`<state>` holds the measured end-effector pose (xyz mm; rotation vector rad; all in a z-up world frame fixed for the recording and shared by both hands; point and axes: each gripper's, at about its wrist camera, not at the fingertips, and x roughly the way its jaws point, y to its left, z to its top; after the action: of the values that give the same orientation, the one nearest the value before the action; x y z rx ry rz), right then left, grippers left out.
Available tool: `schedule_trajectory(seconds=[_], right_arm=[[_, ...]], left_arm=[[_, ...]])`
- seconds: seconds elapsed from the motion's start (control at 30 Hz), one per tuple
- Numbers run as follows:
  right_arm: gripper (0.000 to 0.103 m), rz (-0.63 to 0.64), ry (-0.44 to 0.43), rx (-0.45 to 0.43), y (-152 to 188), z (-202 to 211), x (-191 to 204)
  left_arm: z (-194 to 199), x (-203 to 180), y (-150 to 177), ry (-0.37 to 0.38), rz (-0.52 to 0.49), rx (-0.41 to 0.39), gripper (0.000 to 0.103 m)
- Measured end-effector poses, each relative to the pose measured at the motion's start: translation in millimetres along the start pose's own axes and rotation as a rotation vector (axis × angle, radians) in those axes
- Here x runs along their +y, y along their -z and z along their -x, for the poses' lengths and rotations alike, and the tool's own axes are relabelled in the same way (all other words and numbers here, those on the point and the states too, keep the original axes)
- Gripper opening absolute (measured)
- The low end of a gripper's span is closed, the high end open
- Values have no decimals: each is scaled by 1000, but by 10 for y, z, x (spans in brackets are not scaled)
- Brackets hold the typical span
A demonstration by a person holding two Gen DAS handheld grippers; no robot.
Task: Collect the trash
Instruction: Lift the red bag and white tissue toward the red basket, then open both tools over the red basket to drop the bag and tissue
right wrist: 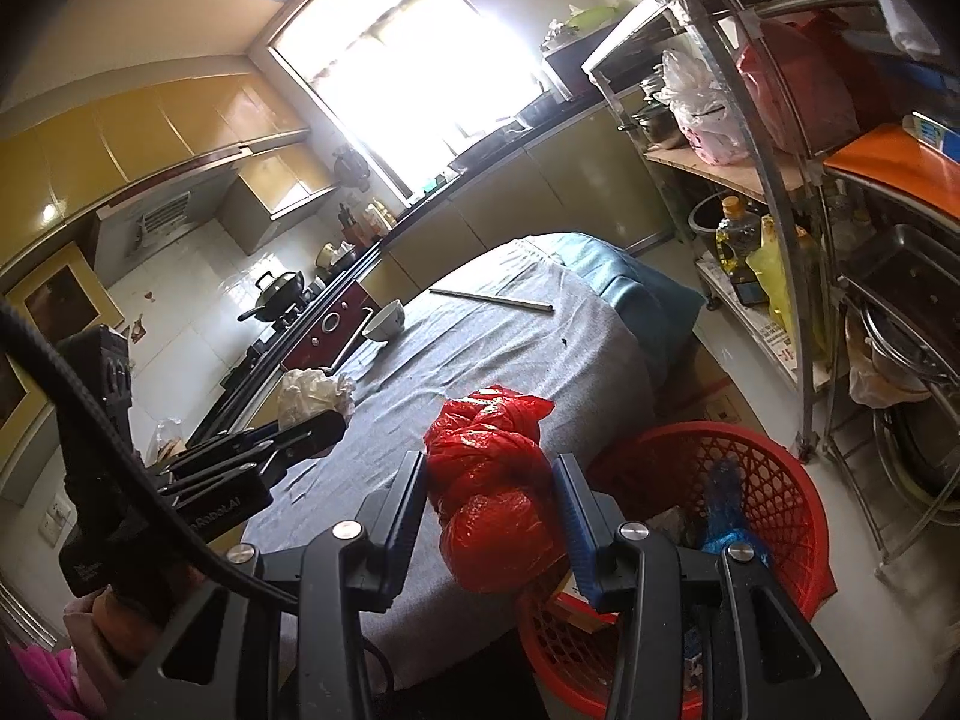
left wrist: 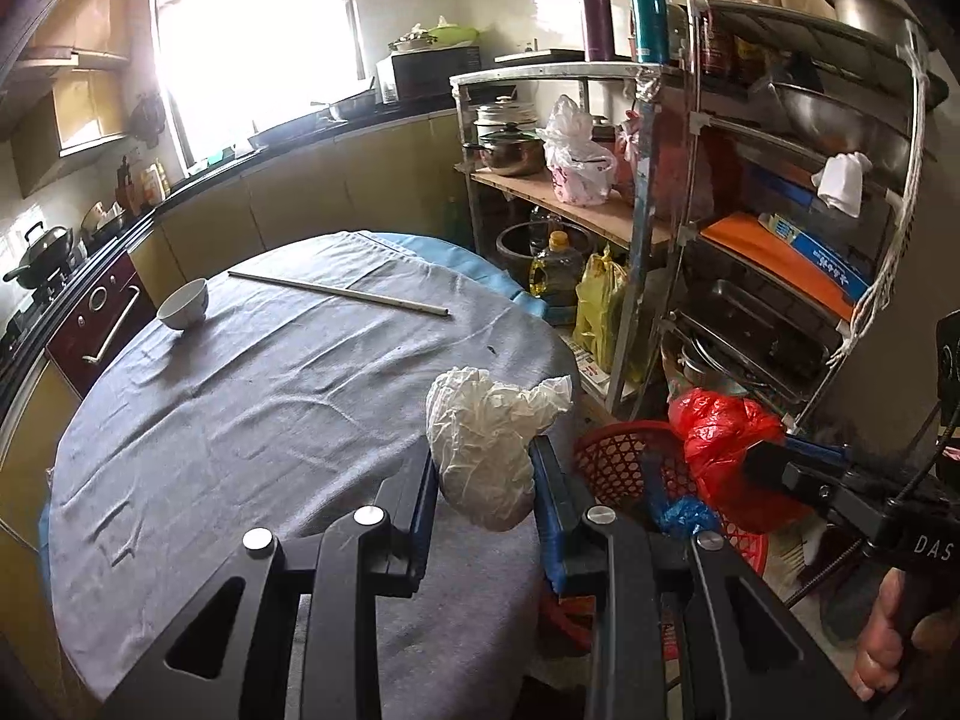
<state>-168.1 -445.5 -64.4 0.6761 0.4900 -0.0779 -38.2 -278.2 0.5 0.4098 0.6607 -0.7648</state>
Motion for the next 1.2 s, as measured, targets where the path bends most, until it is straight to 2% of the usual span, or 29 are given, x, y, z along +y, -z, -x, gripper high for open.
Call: schedule_trajectory(seconds=[0.9,1.03,1.2], right_arm=[[46,-71,41,23,152,102,-366],[46,-82,49,30,183,112,-425],[46,-104,69,37,223,124,-526]], left_arm=[[-292,-405,157,29,-92,82,31],[-353,-440,190,55,-95,106,31],[-482,-463,260,122,-77,157,31]])
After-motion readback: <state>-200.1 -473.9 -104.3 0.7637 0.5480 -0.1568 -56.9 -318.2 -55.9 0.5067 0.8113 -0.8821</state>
